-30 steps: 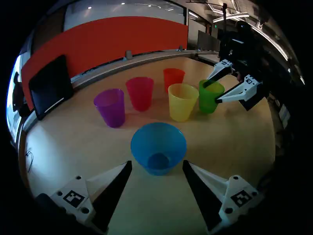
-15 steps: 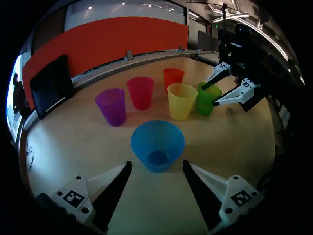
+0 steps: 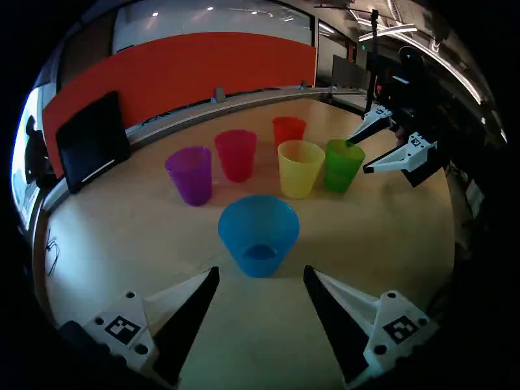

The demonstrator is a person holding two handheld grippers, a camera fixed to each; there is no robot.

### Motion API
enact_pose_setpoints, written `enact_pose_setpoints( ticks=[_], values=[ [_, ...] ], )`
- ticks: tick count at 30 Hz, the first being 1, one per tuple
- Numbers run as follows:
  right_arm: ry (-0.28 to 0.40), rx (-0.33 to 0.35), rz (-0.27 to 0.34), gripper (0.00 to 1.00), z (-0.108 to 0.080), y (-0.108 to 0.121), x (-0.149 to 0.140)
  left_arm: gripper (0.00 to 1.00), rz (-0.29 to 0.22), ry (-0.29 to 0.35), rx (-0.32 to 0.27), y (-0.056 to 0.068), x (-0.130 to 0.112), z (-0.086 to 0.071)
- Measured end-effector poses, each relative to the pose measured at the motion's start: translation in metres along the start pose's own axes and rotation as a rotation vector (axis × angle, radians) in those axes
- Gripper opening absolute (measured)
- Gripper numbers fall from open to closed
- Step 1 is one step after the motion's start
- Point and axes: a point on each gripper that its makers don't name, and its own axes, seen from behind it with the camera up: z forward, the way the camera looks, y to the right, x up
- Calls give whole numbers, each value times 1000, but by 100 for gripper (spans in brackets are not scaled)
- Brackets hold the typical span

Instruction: Pour water

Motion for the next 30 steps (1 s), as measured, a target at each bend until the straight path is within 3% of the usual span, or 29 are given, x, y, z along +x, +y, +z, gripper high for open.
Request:
enact_pose_setpoints(
  ticks=[21,30],
  values=[
    [145,-139,95,99,-60,5,7,96,-76,107,128,-3,2,-43],
    [254,-235,149,99,-77,12,25,96,-102,198,234,-19,12,-62]
  ],
)
